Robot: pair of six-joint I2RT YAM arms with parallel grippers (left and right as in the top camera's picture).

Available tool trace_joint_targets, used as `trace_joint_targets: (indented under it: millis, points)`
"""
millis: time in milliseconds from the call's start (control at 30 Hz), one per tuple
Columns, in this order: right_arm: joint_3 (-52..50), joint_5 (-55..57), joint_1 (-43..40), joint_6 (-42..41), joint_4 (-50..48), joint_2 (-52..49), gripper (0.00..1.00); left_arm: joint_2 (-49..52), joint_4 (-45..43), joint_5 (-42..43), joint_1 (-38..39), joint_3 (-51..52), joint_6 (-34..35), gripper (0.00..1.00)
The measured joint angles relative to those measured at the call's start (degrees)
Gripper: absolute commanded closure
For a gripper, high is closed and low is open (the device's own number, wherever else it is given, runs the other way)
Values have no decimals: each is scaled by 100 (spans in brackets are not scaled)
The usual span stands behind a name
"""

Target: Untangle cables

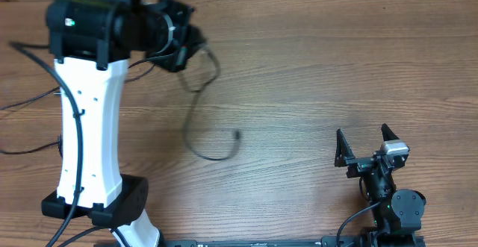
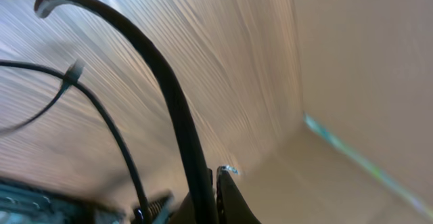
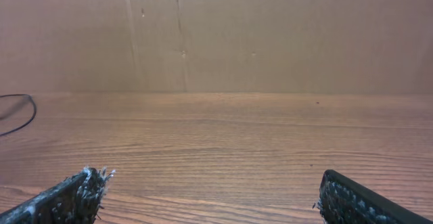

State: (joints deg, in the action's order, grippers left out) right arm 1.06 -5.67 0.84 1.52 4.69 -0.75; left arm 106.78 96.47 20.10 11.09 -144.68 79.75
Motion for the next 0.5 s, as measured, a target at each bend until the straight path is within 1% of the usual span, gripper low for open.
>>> trace_joint_targets:
  millis: [67,300,500]
  points:
    - [0,-2,0,-4,2,0,0,0,17,-304,-66,0,-251,96]
    - [0,0,0,-2,0,0,0,0,22,-1093,-59,111,-1585,96]
    - [0,0,0,0,2,0,0,0,22,-1941,-59,520,-2986,96]
